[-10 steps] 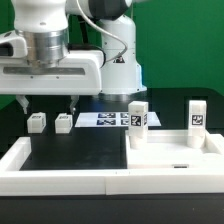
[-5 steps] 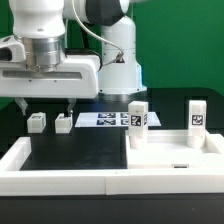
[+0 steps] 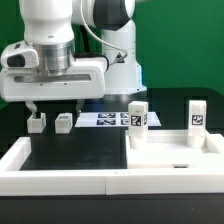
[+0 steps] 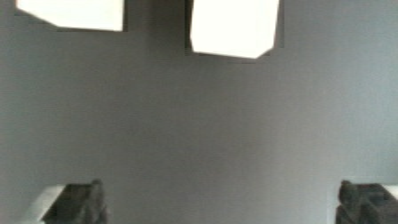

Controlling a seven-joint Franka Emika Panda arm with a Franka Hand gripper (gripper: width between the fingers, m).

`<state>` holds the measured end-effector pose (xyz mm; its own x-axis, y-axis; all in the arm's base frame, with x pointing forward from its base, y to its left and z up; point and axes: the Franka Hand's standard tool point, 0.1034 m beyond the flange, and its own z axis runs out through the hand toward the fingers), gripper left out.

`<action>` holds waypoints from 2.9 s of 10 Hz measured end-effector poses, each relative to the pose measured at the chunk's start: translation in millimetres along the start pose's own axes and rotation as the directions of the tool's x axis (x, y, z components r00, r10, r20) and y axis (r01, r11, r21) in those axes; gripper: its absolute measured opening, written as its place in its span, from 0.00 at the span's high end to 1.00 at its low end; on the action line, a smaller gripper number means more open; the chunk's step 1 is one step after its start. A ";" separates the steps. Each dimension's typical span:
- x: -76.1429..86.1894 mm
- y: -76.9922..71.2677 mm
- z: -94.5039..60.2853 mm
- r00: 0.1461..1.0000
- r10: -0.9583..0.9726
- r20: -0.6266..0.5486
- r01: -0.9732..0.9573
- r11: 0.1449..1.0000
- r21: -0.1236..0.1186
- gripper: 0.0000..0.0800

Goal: Assemble square table

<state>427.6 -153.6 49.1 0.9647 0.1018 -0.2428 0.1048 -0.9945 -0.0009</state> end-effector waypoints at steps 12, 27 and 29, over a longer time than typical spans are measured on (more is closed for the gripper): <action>-12.8 -12.9 17.5 1.000 -0.014 0.018 0.014 1.000 -0.001 0.19; -37.4 -15.7 38.0 0.854 0.018 0.520 -0.015 1.000 -0.011 0.19; -51.0 -17.6 45.2 0.840 0.039 0.541 -0.037 0.999 -0.014 0.19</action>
Offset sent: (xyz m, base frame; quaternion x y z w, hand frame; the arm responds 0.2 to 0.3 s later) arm 0.0000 0.0000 0.0000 0.0000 0.0000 0.0000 1.0000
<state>365.7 -142.4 17.6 0.6837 0.0336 -0.7290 0.0720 -0.9972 0.0216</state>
